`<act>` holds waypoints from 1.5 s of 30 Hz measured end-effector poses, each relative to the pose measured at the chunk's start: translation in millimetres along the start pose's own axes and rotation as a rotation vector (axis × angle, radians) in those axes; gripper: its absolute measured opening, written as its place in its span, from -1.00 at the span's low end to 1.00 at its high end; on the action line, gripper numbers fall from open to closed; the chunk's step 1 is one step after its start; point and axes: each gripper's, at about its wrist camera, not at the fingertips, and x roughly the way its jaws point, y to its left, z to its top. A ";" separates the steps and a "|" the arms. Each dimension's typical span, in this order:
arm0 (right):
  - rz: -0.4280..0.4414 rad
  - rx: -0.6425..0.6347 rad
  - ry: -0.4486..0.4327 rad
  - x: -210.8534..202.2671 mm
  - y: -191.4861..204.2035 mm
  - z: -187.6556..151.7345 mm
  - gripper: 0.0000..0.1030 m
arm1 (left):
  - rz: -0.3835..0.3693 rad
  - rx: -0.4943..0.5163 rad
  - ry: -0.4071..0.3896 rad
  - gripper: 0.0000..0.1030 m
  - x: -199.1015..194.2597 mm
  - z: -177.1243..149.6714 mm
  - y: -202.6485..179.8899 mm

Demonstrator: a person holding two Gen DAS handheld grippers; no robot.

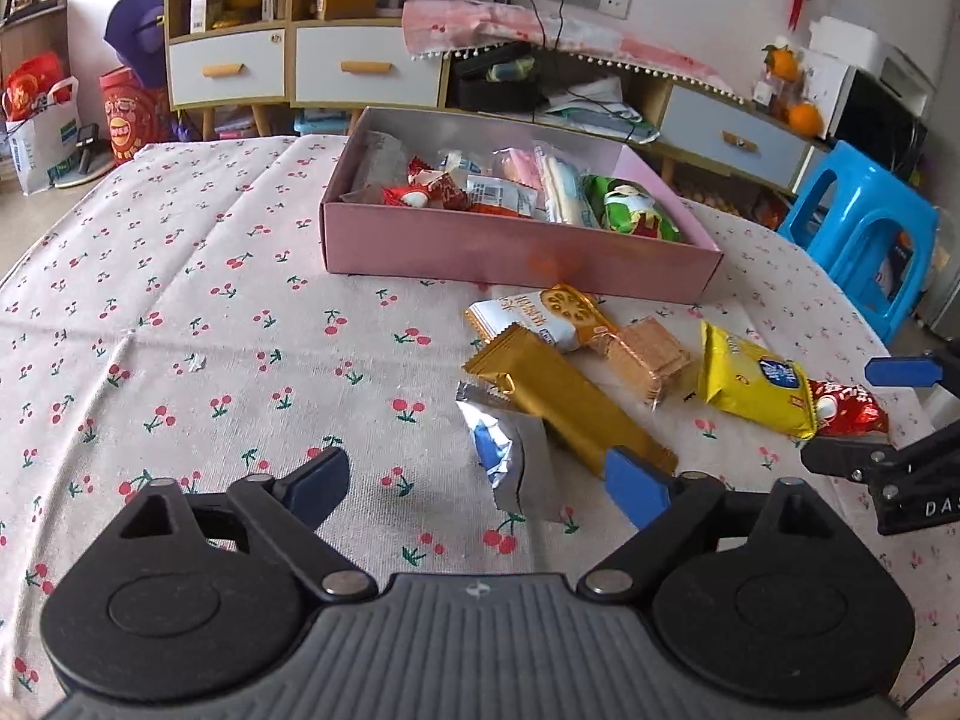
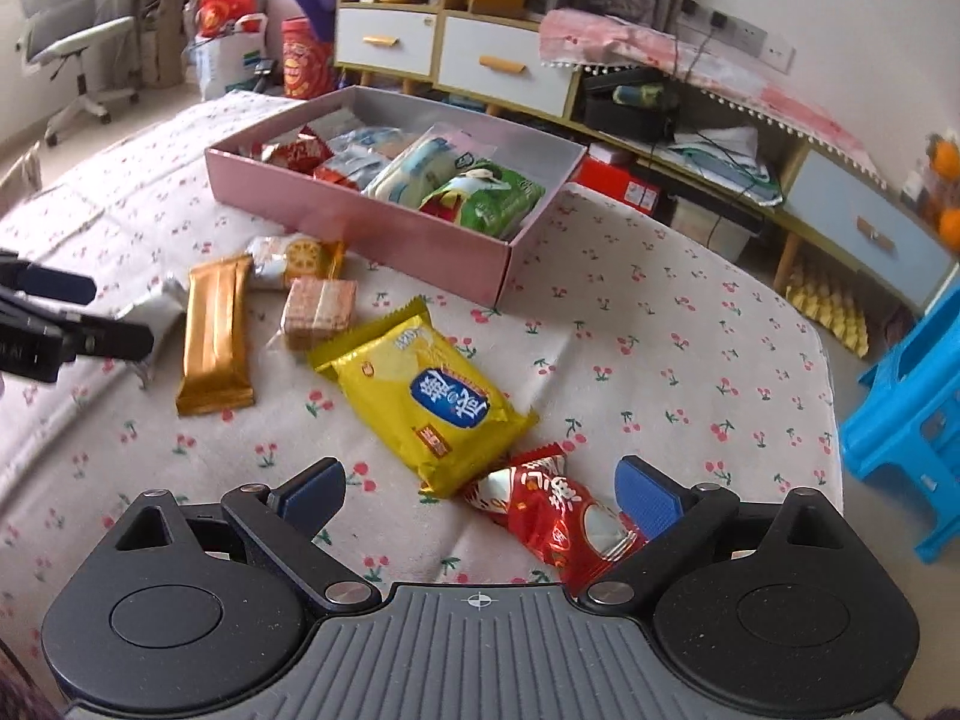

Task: Organize snacks
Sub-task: 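Withdraw both tools and move toward the remaining snacks, then grasp the silver packet with the left tool while the right tool grasps the yellow biscuit packet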

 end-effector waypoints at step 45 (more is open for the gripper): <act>0.240 -0.059 0.071 25.5 46.8 34.3 0.56 | -0.053 0.231 0.056 0.30 10.9 21.3 24.5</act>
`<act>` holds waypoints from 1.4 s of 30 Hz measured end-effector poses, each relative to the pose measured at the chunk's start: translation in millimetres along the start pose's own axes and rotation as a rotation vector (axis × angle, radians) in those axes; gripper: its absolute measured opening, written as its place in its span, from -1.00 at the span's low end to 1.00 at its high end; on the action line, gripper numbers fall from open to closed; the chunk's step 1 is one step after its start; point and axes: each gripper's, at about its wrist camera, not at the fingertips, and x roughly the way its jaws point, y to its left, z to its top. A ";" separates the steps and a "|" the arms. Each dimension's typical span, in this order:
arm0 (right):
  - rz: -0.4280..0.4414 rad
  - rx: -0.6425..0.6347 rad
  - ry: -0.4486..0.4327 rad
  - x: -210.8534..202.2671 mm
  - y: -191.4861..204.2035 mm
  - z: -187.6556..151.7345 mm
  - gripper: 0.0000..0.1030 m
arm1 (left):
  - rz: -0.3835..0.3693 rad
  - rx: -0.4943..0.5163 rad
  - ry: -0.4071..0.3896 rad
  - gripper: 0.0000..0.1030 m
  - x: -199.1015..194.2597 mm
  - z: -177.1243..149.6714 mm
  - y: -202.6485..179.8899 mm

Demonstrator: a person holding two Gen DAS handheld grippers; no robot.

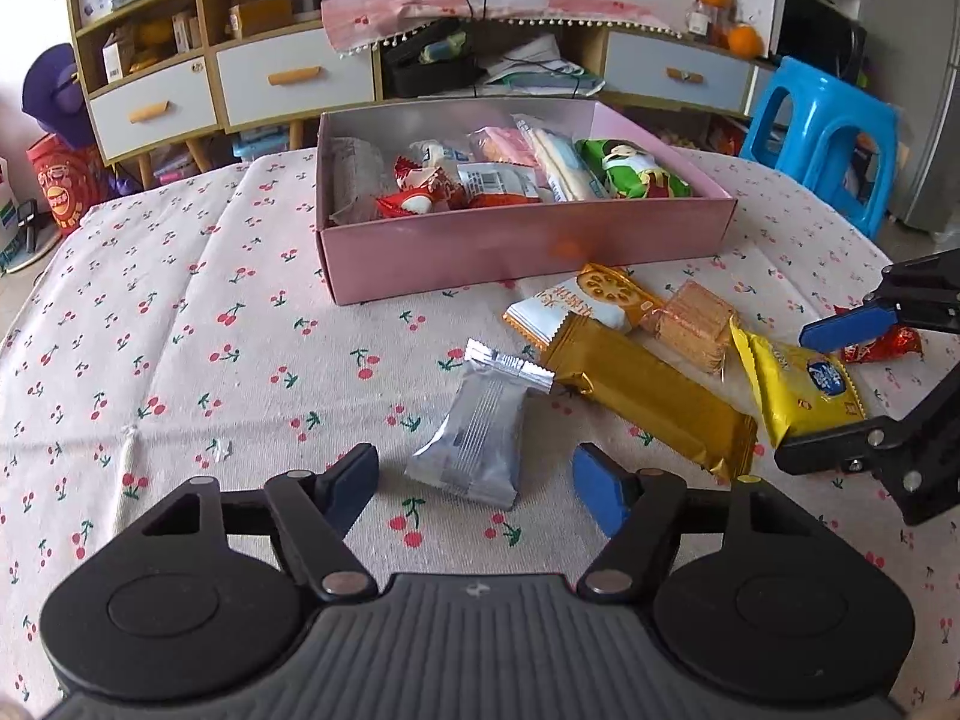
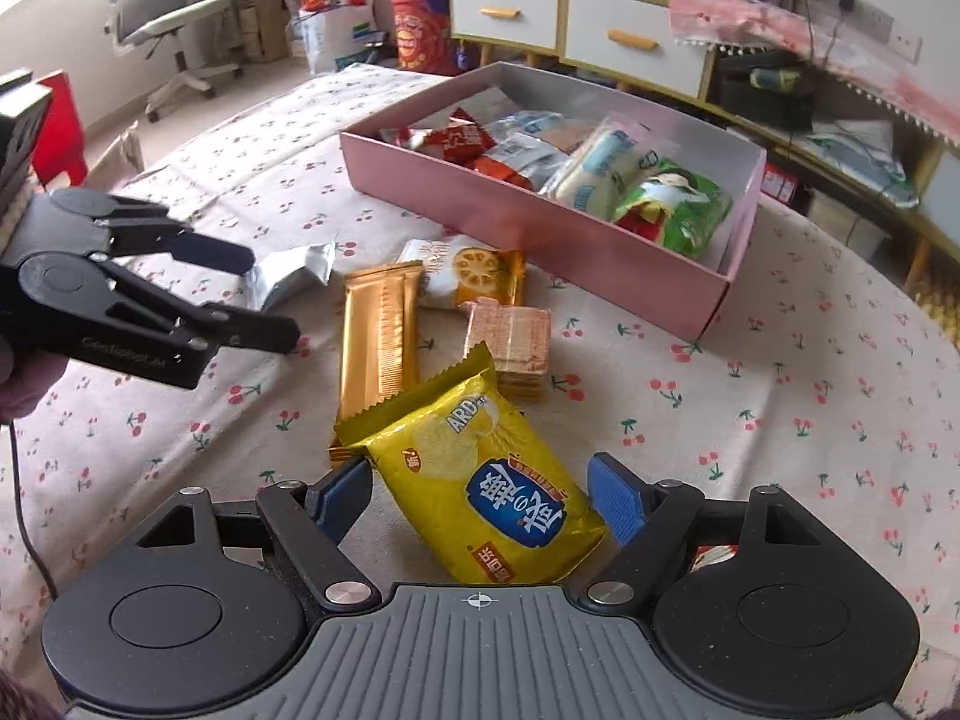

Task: Organize snacks
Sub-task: 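Grasp the silver packet with the left tool while the right tool grasps the yellow biscuit packet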

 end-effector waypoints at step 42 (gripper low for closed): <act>-0.114 0.298 -0.074 -19.5 -23.0 57.8 0.14 | -0.038 -0.185 -0.039 -0.35 -13.2 58.2 0.6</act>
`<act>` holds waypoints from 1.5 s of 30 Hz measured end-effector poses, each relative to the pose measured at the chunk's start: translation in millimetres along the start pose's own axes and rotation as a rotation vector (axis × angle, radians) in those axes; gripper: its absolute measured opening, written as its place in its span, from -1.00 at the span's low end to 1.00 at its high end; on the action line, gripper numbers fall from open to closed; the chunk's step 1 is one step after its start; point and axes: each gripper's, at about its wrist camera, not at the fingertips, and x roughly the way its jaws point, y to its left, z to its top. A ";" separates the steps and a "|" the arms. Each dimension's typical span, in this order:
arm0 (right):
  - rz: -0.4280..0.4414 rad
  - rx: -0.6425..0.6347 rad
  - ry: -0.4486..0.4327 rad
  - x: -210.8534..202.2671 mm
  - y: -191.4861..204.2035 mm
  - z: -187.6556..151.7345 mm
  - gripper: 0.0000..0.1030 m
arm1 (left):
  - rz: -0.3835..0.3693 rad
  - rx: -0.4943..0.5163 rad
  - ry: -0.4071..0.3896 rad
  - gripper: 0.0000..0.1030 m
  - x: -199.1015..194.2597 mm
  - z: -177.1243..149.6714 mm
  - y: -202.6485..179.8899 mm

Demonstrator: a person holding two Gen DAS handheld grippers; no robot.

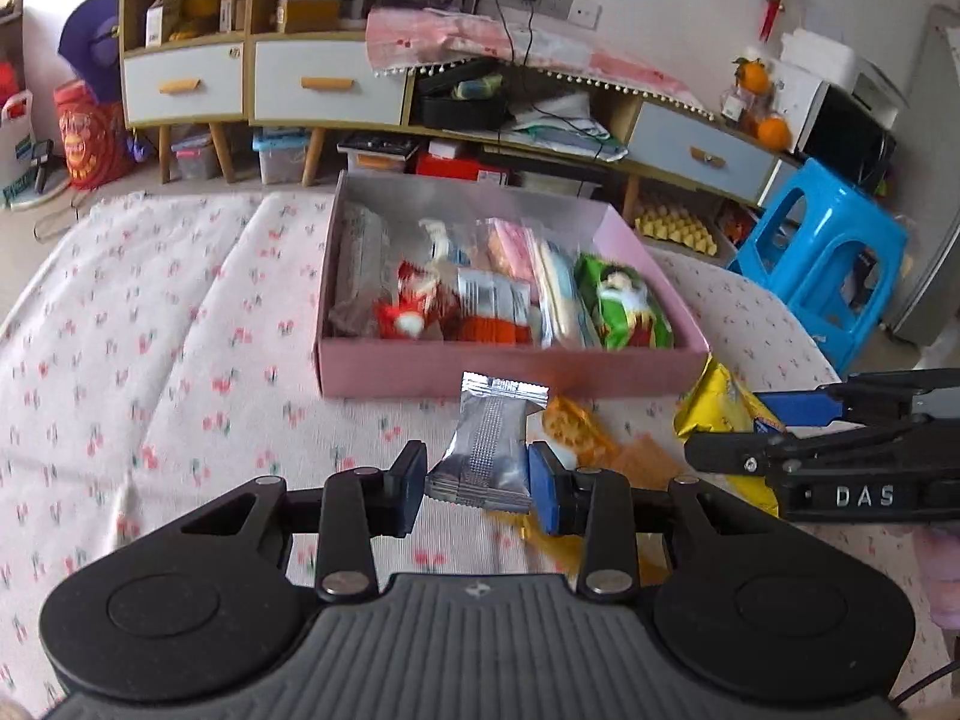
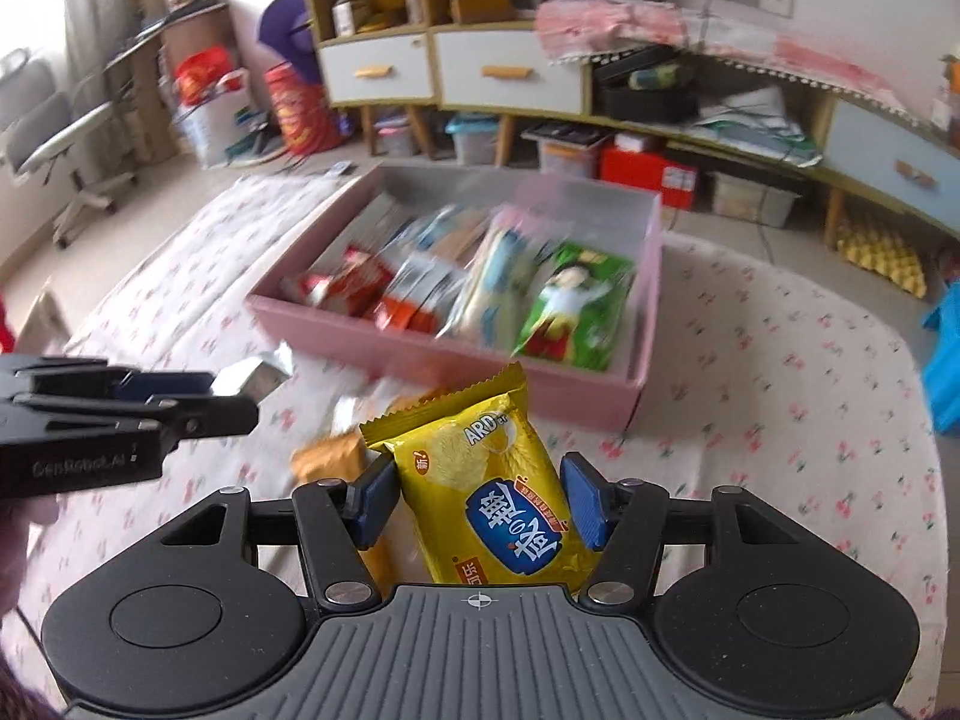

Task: Organize snacks
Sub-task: 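Grasp the silver packet with the left tool while the right tool grasps the yellow biscuit packet, then lower both held packets into the pink box and open both tools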

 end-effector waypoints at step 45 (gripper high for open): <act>-0.081 0.151 -0.005 115.3 -59.6 135.2 0.42 | 0.136 0.097 -0.039 0.33 98.3 84.0 20.1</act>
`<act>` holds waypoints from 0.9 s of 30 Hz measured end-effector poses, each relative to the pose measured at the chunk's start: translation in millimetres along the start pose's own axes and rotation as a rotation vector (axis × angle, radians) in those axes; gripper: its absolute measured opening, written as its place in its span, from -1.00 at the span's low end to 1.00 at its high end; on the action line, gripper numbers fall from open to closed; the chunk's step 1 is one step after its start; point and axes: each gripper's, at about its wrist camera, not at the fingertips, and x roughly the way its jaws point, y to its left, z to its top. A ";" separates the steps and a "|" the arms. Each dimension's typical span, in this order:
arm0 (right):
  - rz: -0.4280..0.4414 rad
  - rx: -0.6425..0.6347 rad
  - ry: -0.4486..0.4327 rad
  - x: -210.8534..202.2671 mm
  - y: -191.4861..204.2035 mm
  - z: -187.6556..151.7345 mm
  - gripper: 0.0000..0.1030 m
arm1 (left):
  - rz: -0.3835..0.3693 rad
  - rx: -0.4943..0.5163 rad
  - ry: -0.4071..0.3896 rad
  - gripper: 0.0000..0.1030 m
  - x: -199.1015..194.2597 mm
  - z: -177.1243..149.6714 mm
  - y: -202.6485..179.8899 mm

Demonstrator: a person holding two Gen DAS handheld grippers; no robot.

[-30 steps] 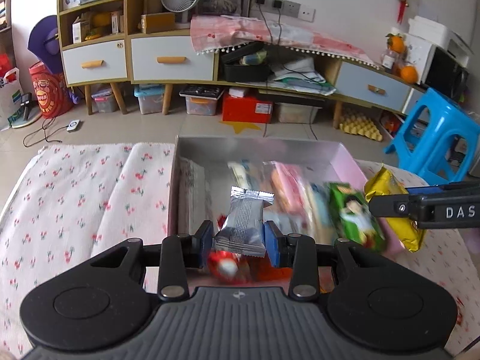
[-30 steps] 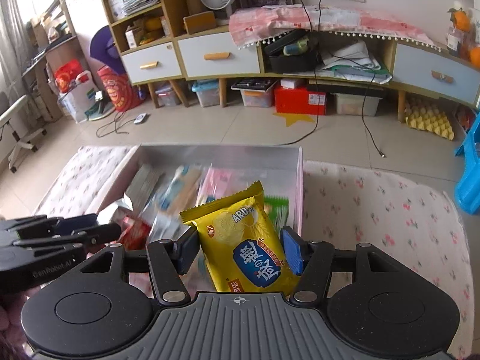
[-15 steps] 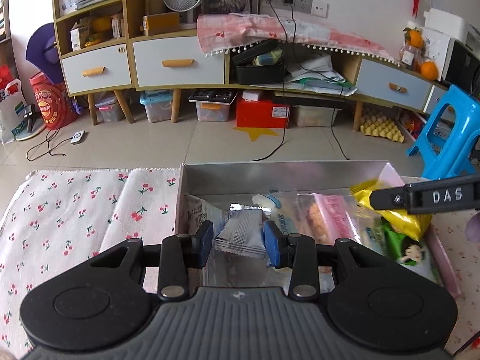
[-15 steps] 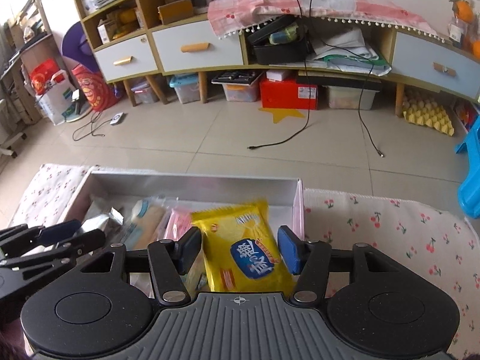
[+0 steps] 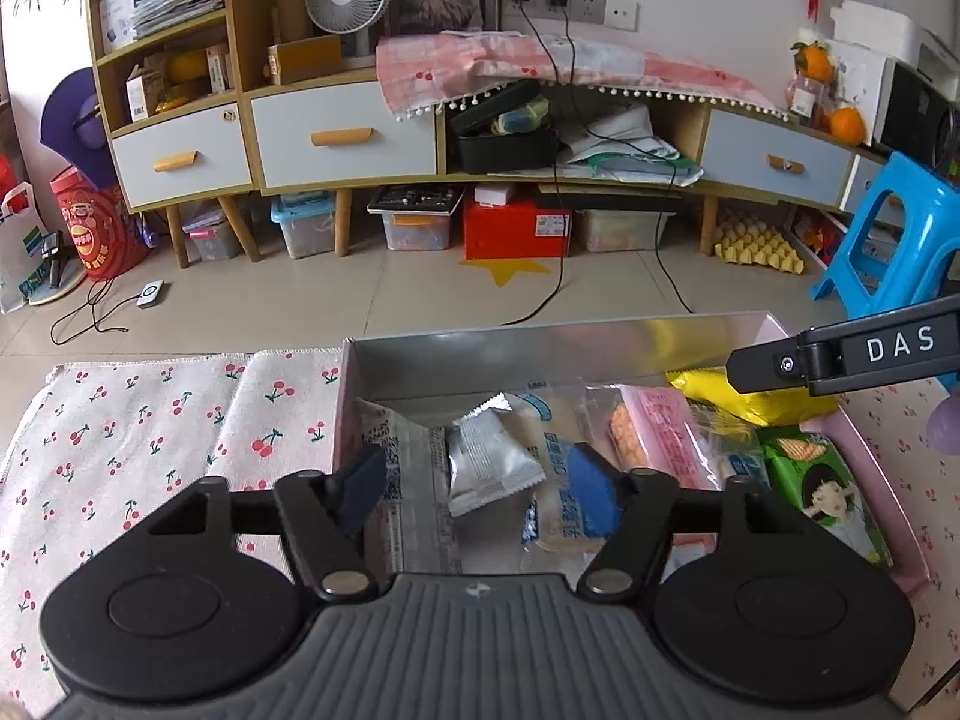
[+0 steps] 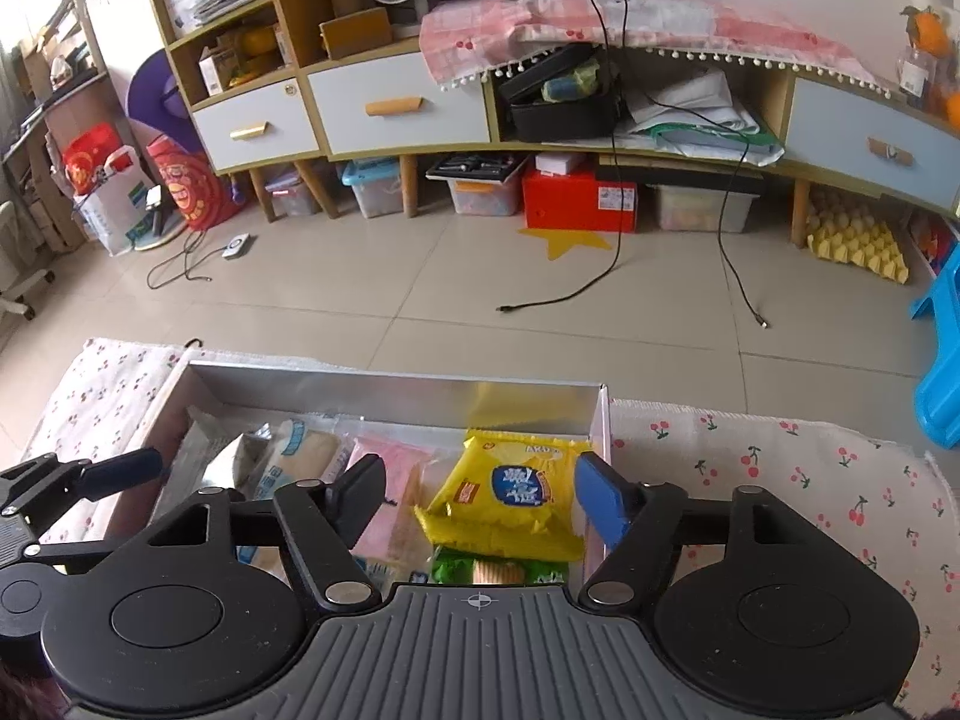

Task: Organize snacks

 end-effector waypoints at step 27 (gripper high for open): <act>0.018 -0.058 -0.022 -115.8 21.0 -73.0 0.82 | -0.022 0.002 0.069 0.95 -81.9 -35.9 -22.0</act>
